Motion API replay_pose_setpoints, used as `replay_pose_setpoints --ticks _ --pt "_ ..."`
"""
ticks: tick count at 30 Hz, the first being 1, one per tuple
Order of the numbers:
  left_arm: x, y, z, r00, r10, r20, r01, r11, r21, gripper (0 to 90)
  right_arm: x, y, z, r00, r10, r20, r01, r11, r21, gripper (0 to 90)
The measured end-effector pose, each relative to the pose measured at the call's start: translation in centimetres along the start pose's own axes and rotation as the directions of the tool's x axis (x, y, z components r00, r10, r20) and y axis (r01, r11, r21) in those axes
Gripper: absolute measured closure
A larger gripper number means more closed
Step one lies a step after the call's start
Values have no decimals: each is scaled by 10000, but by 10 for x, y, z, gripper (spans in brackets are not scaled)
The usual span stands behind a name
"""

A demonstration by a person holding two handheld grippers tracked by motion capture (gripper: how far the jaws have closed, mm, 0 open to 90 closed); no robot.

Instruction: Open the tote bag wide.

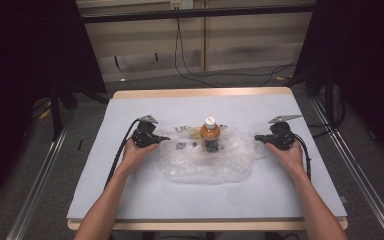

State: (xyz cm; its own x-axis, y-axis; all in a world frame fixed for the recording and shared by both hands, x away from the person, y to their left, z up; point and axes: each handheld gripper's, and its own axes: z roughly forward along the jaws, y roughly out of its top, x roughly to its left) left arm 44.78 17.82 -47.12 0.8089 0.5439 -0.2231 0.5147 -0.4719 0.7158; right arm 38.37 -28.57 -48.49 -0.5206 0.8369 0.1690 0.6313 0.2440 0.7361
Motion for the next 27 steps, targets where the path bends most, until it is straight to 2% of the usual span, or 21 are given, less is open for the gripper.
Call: replay_pose_setpoints --ticks 2,3,5,9,10,12,13,16,17,19,21,23,24,26,27 --pt "-6 6 -6 9998 204 -21 -205 9993 -321 900 4 5 -5 9997 27 -254 -36 9994 -350 900" --pt "-10 9 -9 9994 319 120 -316 9990 -312 900 7 8 -7 9994 -9 -348 -8 9989 -477 900" --pt "-17 12 -15 9983 571 106 -565 9972 -490 900 13 14 -10 9984 -243 -519 215 9983 -542 900" --pt "-28 13 -30 9972 717 193 -694 9924 -1018 900 21 17 -18 9956 -362 -868 300 9969 -725 900" --pt "-30 14 -34 9963 854 89 -840 9908 -1061 900 23 18 -20 9948 -428 -927 355 9962 -789 900" --pt "-37 18 -40 9942 1061 185 -1030 9868 -1254 900 26 21 -25 9931 -450 -1078 354 9954 -890 900" --pt "-41 22 -43 9931 1156 177 -1128 9867 -1174 900 28 23 -26 9924 -554 -1100 462 9953 -848 900" --pt "-57 36 -45 9845 1743 191 -1718 9807 -931 900 35 34 -29 9879 -904 -1259 806 9934 -813 900" --pt "-63 40 -44 9790 2013 328 -1975 9758 -941 900 38 39 -30 9860 -992 -1343 896 9931 -757 900" --pt "-75 48 -40 9722 2316 336 -2282 9700 -834 900 43 48 -29 9816 -1215 -1471 1122 9912 -700 900" --pt "-85 52 -33 9611 2683 659 -2648 9626 -568 900 47 55 -24 9754 -1404 -1699 1329 9896 -552 900" --pt "-91 54 -21 9618 2625 781 -2632 9648 -17 900 53 59 -18 9677 -1617 -1936 1601 9868 -238 900" --pt "-91 54 -14 9569 2748 936 -2778 9604 199 900 56 60 -14 9645 -1706 -2018 1724 9850 -88 900" --pt "-93 54 0 9576 2680 1059 -2747 9600 545 900 61 62 -4 9584 -1807 -2208 1915 9811 283 900" --pt "-92 54 5 9558 2731 1088 -2820 9563 775 900 64 63 0 9546 -1870 -2321 2041 9776 519 900"
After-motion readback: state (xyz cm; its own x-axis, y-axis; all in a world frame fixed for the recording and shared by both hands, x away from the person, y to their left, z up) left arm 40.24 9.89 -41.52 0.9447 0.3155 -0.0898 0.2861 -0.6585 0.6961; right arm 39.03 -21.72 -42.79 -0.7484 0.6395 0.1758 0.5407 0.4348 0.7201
